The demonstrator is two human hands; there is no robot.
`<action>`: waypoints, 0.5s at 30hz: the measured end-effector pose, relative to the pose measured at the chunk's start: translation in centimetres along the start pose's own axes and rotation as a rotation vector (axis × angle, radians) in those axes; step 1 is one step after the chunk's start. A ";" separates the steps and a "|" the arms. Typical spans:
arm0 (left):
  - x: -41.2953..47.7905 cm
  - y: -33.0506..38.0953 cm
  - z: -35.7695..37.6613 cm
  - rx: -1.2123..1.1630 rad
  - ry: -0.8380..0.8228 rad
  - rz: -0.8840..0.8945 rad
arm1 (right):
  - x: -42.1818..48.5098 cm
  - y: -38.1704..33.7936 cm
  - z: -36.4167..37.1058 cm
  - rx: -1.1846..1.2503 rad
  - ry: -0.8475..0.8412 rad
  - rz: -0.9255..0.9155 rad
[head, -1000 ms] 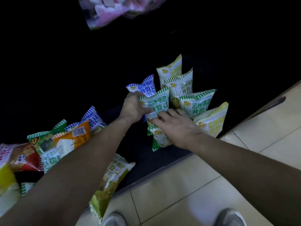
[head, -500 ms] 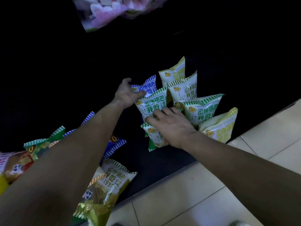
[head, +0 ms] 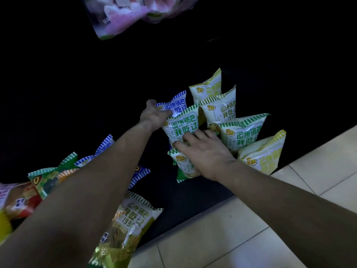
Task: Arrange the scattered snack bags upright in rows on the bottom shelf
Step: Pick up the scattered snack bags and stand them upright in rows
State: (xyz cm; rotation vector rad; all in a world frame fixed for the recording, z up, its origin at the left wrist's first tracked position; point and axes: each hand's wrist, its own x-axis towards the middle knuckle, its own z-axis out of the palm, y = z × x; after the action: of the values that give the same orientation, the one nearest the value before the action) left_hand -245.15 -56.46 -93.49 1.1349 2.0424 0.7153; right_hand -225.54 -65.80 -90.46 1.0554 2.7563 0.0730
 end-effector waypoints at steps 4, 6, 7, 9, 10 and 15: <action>-0.4 -0.8 0.4 -0.213 -0.055 0.068 | 0.1 0.0 0.1 0.012 0.015 0.005; -0.4 -1.0 0.5 -0.325 -0.080 0.074 | 0.1 -0.1 0.1 0.011 0.035 0.014; -0.3 -1.2 0.5 -0.371 -0.081 0.081 | 0.1 -0.2 0.2 0.009 0.045 0.020; -0.2 -1.3 0.4 -0.429 -0.057 0.129 | 0.0 -0.3 0.3 0.003 0.066 0.035; -0.1 -1.3 0.4 -0.441 -0.048 0.155 | 0.0 -0.3 0.3 0.002 0.075 0.045; -0.2 -1.5 -0.6 -0.424 0.013 0.231 | 1.0 0.1 -0.1 0.037 0.078 0.063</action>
State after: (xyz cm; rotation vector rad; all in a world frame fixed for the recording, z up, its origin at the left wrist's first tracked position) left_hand -246.26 -57.45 -94.17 1.1202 1.6718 1.2062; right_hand -226.23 -65.09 -90.53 1.1732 2.8032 0.0740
